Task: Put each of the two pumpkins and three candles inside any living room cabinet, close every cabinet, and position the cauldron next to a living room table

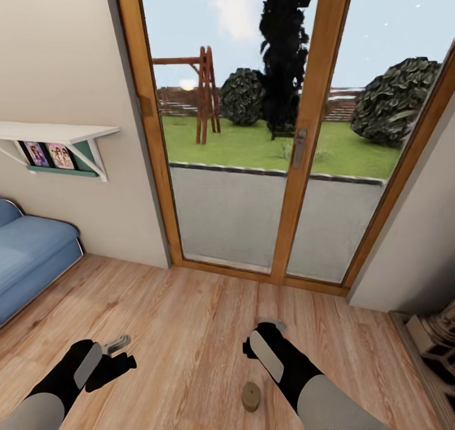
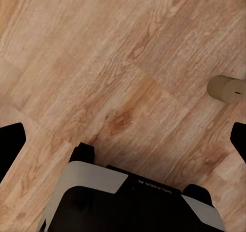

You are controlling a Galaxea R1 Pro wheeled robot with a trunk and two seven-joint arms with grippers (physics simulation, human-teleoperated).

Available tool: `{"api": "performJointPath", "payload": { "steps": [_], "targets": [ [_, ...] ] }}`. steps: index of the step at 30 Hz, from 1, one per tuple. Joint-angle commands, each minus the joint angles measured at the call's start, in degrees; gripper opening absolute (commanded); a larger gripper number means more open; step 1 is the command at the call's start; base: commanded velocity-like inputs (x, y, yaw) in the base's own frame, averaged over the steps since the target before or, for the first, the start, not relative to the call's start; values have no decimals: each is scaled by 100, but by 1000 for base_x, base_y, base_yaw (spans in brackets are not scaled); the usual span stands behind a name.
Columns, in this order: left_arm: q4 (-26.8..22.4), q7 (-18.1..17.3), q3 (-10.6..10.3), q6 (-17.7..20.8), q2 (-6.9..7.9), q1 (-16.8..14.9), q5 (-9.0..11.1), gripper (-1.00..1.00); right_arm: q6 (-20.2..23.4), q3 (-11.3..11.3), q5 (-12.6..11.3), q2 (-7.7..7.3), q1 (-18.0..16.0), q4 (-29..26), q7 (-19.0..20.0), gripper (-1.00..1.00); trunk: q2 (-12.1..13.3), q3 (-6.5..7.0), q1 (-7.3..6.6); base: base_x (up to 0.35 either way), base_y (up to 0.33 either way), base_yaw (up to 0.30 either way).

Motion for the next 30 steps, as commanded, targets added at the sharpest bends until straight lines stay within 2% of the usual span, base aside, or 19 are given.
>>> {"api": "performJointPath", "payload": {
  "steps": [1,3,5,9,12,13,14,19,22,30],
  "targets": [
    [-1,-4,6,61,8,0,3,100,-48,-2,4,3,-12,93,5,100,-42,-18,22,0,0,0],
    [-5,-42,43,147,20,0,9,100,-125,-3,5,5,-24,140,7,100,-122,-54,66,0,0,0],
    [-26,-279,220,313,33,-3,9,100,-211,-4,3,10,-54,174,14,100,-202,-90,110,0,0,0],
    [-178,-1232,711,820,94,-4,-15,100,-261,-5,6,10,-72,191,40,100,-363,-162,198,0,0,0],
    [-224,-1897,847,1000,347,-2,-7,100,-278,1,12,10,-73,174,85,100,-483,-216,264,0,0,0],
    [-227,-1978,855,1018,381,-3,-6,100,-279,2,13,11,-72,171,90,100,-523,-234,286,0,0,0],
    [-224,-2232,869,1085,479,-2,0,100,-292,6,15,14,-70,167,98,100,-563,-252,308,0,0,0],
    [-188,-3065,878,1195,800,1,6,100,-538,45,29,23,-67,180,106,100,-764,-342,418,0,0,0],
    [-172,-3470,875,1276,889,23,7,100,-574,49,31,13,-67,185,106,100,-884,-395,484,0,0,0],
    [-166,-4411,864,1343,909,73,-1,100,-604,36,24,19,-67,117,107,100,-1205,-539,659,0,0,0]
  ]
}}
